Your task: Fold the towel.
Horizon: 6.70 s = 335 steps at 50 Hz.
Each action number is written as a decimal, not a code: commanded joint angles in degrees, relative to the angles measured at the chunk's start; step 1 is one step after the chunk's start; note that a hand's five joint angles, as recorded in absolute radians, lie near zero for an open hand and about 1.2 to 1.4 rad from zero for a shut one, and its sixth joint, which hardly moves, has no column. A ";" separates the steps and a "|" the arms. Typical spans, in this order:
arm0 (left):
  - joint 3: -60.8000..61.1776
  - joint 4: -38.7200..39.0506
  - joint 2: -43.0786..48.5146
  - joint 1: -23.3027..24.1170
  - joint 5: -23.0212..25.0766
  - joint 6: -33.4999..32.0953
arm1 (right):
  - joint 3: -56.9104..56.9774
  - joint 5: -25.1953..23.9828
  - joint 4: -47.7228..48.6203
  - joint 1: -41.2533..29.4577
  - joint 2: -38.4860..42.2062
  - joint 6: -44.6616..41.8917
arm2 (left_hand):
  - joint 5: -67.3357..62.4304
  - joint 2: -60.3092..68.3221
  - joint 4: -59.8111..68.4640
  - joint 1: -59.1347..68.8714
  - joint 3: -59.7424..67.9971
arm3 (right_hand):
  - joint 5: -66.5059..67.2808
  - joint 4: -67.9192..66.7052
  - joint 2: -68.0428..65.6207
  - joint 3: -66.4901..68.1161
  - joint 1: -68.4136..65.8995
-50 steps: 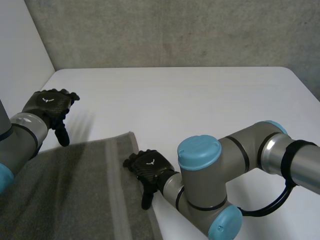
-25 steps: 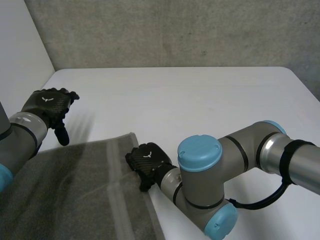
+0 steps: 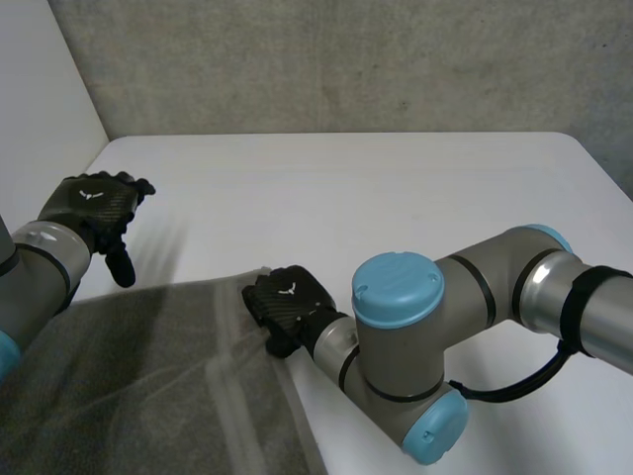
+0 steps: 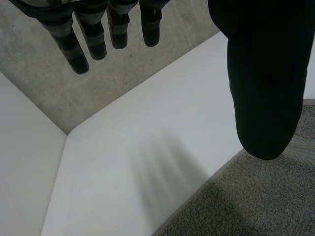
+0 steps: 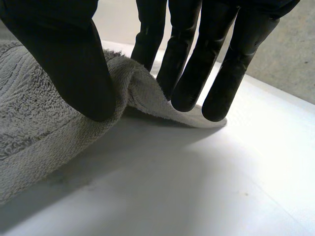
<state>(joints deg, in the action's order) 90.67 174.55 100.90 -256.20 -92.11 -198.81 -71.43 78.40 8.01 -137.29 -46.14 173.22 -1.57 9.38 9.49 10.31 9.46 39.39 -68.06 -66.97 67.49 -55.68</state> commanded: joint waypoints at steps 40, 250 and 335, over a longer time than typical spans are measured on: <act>2.49 0.00 -2.28 0.09 4.22 3.34 | -4.15 14.85 3.50 29.88 -13.10 -27.41 | 1.57 0.62 0.51 -0.31 0.54 | 30.61 -11.94 -13.03 12.51 -24.32; 3.54 9.23 1.32 7.56 1.58 11.07 | -26.30 5.99 13.73 30.67 -23.90 -14.92 | -68.43 70.62 70.51 69.69 70.54 | 30.61 -11.94 -13.03 12.51 -24.32; 9.17 40.69 9.50 0.26 4.66 3.16 | -18.91 8.09 1.21 33.57 -15.64 18.89 | -68.43 70.62 70.51 69.69 70.54 | -21.98 40.65 39.56 -40.08 28.27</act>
<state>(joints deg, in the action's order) 99.73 215.28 110.98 -256.05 -87.45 -195.71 -85.34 85.05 8.92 -105.37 -58.96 181.28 -59.39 69.72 69.77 66.29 69.59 16.54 -26.71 -27.97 26.90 -24.29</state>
